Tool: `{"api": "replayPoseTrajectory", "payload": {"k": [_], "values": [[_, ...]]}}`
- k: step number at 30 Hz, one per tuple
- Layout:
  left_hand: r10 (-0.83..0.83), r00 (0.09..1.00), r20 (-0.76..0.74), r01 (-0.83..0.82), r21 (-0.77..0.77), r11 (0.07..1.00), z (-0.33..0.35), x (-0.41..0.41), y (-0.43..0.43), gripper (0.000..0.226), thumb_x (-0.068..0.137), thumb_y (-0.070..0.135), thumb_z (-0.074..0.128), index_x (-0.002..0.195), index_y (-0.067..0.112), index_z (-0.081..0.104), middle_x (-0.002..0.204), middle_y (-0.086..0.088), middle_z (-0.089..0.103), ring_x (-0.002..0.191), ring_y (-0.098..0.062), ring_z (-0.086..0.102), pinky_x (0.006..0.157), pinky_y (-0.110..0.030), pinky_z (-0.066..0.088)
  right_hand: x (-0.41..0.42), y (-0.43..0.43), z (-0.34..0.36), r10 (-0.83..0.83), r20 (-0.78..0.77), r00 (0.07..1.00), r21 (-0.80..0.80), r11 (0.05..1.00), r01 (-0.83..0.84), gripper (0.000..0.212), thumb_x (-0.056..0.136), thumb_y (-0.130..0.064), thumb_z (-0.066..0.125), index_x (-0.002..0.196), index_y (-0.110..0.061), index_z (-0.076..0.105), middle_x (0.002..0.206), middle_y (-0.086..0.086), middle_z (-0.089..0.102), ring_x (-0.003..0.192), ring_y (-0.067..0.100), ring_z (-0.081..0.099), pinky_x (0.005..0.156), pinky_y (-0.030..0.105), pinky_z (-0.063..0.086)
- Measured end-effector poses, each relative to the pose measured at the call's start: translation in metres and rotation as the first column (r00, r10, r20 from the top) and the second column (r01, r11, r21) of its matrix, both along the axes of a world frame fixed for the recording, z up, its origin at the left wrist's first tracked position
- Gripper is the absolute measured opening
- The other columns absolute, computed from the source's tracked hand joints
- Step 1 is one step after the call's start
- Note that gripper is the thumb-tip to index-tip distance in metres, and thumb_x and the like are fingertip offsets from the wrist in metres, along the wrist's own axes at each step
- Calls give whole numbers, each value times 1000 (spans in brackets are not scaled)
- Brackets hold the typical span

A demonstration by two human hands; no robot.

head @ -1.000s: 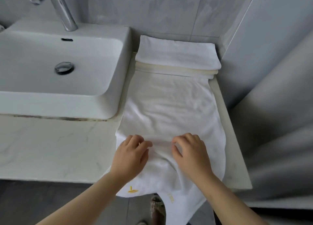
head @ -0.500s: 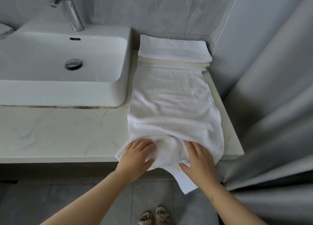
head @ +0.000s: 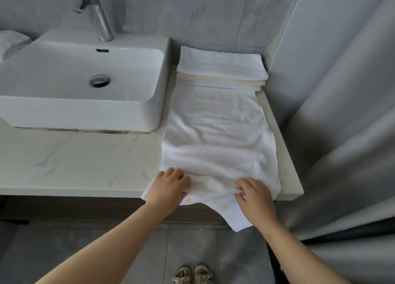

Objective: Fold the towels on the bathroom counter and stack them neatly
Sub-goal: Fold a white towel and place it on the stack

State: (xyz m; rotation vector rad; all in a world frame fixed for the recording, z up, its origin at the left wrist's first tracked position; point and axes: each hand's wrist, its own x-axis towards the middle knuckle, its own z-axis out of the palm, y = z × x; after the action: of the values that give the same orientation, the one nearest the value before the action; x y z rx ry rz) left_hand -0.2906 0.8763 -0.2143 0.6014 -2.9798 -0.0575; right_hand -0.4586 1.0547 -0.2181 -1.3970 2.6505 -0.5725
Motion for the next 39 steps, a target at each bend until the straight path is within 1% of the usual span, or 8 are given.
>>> {"api": "replayPoseTrajectory", "payload": {"k": [4,8,15,21,25,30,35,39], "values": [[29,1000,8,-29,45,999,9,-3,4,35,38,23,89,60,25,62,68,7,55,60,-16,55,53,-23,41,3,-1,14,4,34,999,86,996,-6,13,93,-19,50,102,-16,59,94,-7,61,92,16,53,82,24,25],[-3,991,135,-36,286,958,37,-8,-2,13,83,25,61,95,21,63,112,11,56,109,-11,48,84,-19,33,2,3,36,-27,143,989,75,997,16,13,99,-26,42,104,-18,52,83,-6,55,81,13,38,86,21,28],[-66,910,410,-285,732,619,111,-39,-36,19,83,13,59,66,20,52,71,8,52,69,-10,48,66,-20,36,-42,-26,74,-75,643,762,47,997,58,14,86,-18,62,74,-24,57,75,-2,59,73,13,53,68,25,40],[236,949,209,-314,559,767,105,-84,-58,7,81,16,56,81,20,61,79,4,61,77,-17,57,58,-22,41,-74,-60,83,-164,243,956,117,983,139,14,90,-26,56,98,-18,64,101,3,60,99,23,55,82,30,43],[307,934,183,-351,308,884,70,-93,-60,28,87,29,57,116,28,59,125,1,54,118,-23,47,91,-32,39,-72,-67,70,-85,-161,983,143,984,109,29,88,-6,50,111,-17,62,112,6,53,105,30,48,84,33,36],[479,868,132,-495,143,857,49,-90,-49,46,87,42,59,127,21,46,127,-5,44,120,-25,43,95,-35,35,-73,-47,49,-7,-20,1000,200,980,11,30,94,-9,41,121,-17,52,117,3,52,99,27,56,74,33,44],[525,833,176,-533,509,676,46,-86,-58,28,96,30,44,119,17,55,114,-5,60,98,-24,57,74,-27,41,-83,-15,34,-124,284,951,69,992,109,38,96,-5,36,132,-15,46,125,1,58,117,21,53,92,29,42],[571,801,180,-343,920,191,55,-68,-80,29,89,-9,41,92,7,65,89,-13,63,73,-18,57,63,-20,47,-94,-1,31,-107,214,971,104,991,86,46,90,6,34,126,-15,53,127,-3,55,119,20,50,93,21,36]]}}
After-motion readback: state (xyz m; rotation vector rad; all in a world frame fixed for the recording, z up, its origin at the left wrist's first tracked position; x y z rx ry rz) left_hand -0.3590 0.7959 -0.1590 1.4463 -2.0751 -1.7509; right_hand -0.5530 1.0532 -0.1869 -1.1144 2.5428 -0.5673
